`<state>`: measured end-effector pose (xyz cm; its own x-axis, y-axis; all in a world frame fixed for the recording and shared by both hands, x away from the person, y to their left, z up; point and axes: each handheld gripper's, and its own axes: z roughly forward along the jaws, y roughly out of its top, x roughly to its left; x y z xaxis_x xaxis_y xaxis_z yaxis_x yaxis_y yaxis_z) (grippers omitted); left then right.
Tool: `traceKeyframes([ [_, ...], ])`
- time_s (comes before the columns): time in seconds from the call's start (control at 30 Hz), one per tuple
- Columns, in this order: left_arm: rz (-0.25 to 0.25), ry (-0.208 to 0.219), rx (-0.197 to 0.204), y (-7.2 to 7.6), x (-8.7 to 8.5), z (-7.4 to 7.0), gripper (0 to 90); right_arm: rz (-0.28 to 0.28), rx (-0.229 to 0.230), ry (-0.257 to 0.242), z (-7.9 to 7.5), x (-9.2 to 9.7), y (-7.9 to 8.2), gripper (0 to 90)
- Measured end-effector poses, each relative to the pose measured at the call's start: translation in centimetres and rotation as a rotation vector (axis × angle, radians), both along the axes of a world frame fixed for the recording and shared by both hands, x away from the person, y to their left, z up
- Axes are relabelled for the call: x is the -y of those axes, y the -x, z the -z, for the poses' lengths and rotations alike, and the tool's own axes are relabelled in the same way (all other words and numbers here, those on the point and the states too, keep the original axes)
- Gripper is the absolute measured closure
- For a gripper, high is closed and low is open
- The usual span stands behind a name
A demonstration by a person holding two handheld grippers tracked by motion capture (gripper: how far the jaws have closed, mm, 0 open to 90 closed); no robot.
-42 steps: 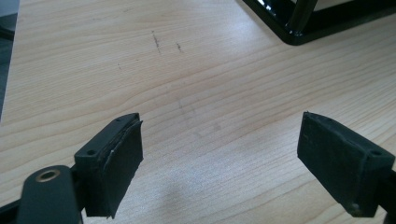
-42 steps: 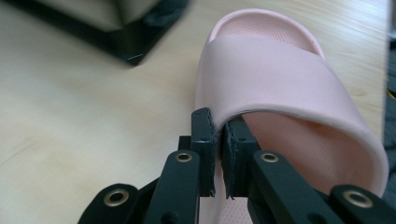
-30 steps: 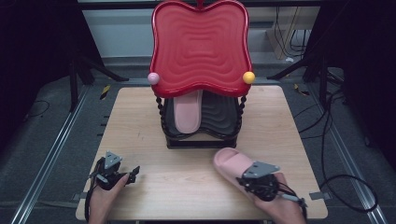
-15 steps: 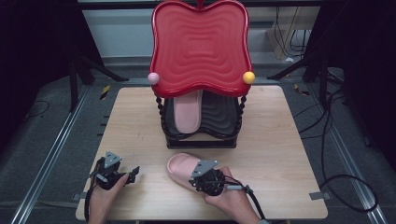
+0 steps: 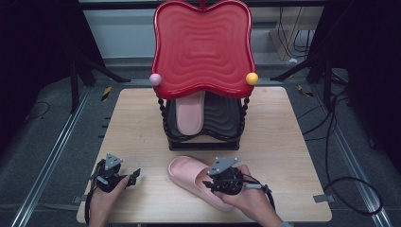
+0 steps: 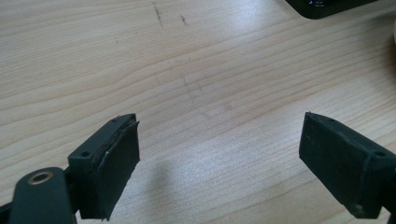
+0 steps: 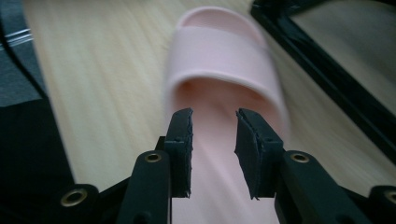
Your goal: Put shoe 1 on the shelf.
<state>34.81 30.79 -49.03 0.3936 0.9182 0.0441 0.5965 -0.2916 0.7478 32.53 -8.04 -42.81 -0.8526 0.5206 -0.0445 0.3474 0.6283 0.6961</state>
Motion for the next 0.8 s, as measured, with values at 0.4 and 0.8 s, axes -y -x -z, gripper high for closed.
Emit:
traceKeyframes([
  [0.4, 0.007, -0.001, -0.013, 0.0, 0.0, 0.2, 11.9, 0.012, -0.026, 0.135, 2.2, -0.2, -4.0, 70.1],
  [0.8, 0.01, -0.005, -0.014, 0.0, 0.1, 0.3, 12.0, 0.015, -0.043, 0.163, 2.8, -1.2, -5.0, 82.1],
])
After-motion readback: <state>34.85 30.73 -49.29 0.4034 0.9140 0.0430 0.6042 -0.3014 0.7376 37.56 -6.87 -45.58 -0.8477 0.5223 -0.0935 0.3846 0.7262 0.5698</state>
